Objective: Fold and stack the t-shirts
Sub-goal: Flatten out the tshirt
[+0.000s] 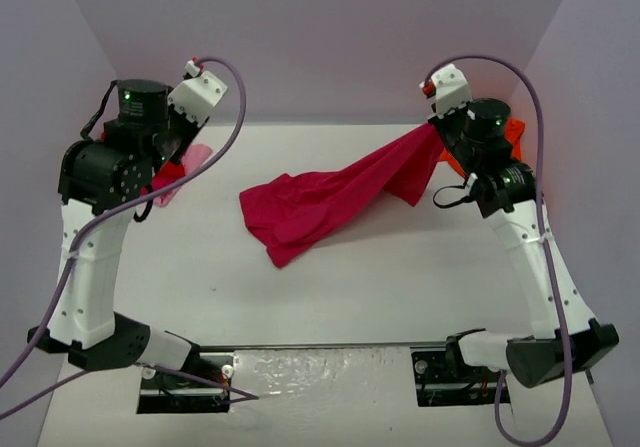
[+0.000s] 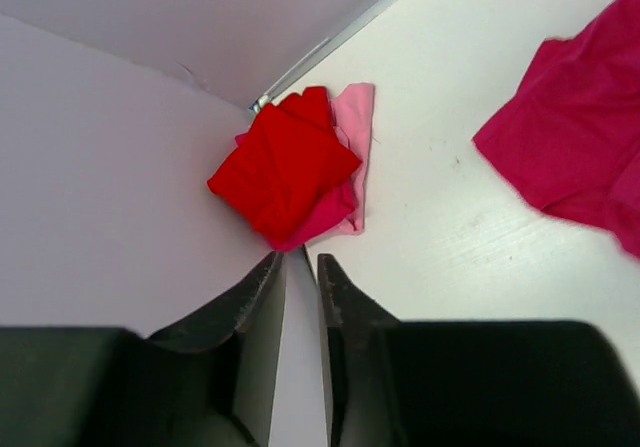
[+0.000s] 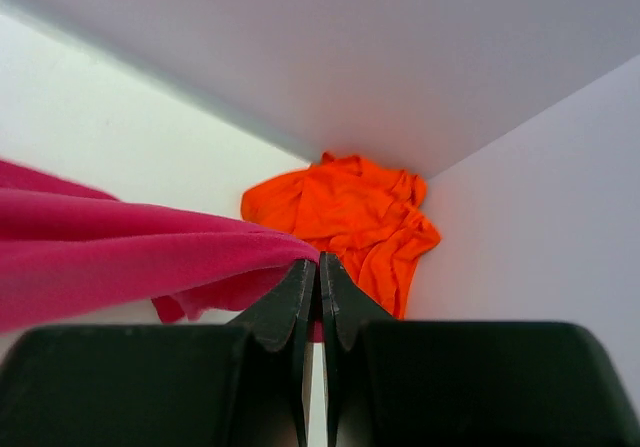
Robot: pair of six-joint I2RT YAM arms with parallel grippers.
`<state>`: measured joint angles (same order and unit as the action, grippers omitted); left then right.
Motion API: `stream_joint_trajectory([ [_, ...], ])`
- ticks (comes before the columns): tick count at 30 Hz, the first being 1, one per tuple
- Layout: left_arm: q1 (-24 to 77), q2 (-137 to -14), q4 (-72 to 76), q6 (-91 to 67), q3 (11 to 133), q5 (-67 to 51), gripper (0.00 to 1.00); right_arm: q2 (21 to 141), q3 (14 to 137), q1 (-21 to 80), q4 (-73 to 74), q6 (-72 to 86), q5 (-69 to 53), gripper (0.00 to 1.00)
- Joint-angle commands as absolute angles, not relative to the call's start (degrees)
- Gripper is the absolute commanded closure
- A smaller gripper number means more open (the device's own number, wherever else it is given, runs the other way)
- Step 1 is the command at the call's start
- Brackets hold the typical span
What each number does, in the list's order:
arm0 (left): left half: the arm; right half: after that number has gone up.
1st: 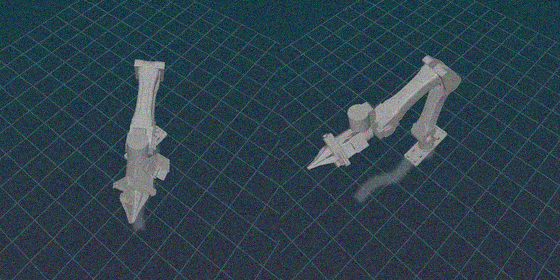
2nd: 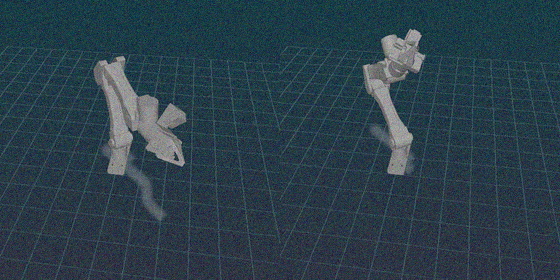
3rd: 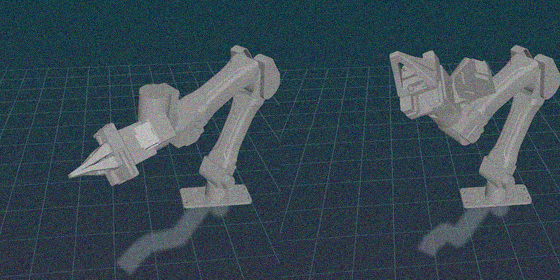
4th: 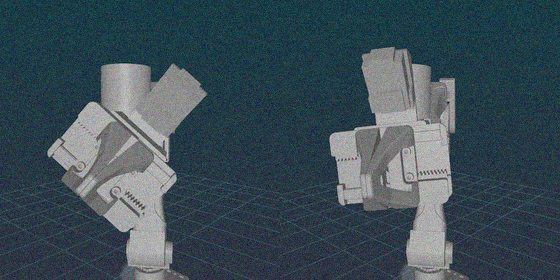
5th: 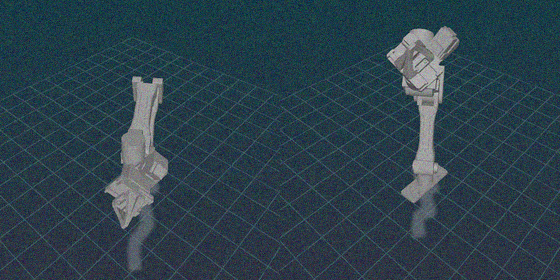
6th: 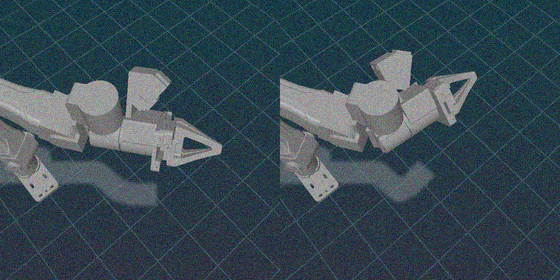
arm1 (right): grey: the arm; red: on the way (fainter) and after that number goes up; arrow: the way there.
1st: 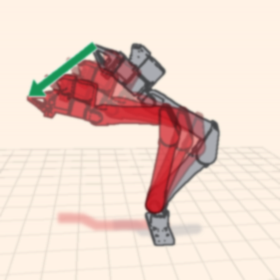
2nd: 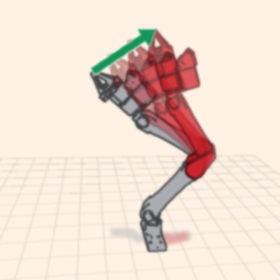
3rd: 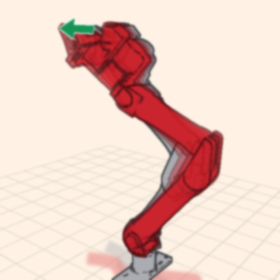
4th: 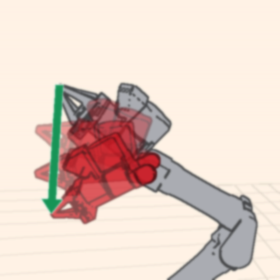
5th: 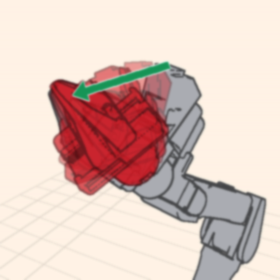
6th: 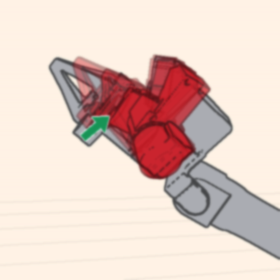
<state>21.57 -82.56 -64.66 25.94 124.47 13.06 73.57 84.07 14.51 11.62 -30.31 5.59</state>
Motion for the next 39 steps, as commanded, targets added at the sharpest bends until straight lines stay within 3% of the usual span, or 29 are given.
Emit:
stream_joint_trajectory([
  [1,21.44,-81.79,-69.73,26.00,117.75,3.23,0.61,69.63,82.80,14.29,6.42,-30.74,4.70,1.00],
  [5,21.53,-83.15,-68.97,26.01,108.78,-6.90,0.44,70.13,76.50,14.24,6.59,-31.20,4.19,1.00],
  [9,22.56,-88.66,-65.38,24.65,102.02,-17.91,0.35,71.32,71.76,14.24,6.59,-31.20,3.43,1.00],
  [16,27.80,-102.39,-63.43,23.12,105.02,-23.97,0.35,74.82,69.08,14.34,6.59,-31.11,3.27,1.00],
  [23,32.93,-119.99,-66.94,20.26,121.29,-31.12,0.35,77.68,68.31,14.24,6.50,-30.25,4.11,1.00],
  [33,33.66,-133.64,-68.88,18.02,135.39,-32.95,0.35,76.47,64.79,14.15,6.07,-30.68,5.36,1.00],
  [39,33.95,-135.19,-69.34,18.38,135.16,-34.26,0.35,75.85,63.08,14.16,5.62,-30.83,5.53,1.00],
])
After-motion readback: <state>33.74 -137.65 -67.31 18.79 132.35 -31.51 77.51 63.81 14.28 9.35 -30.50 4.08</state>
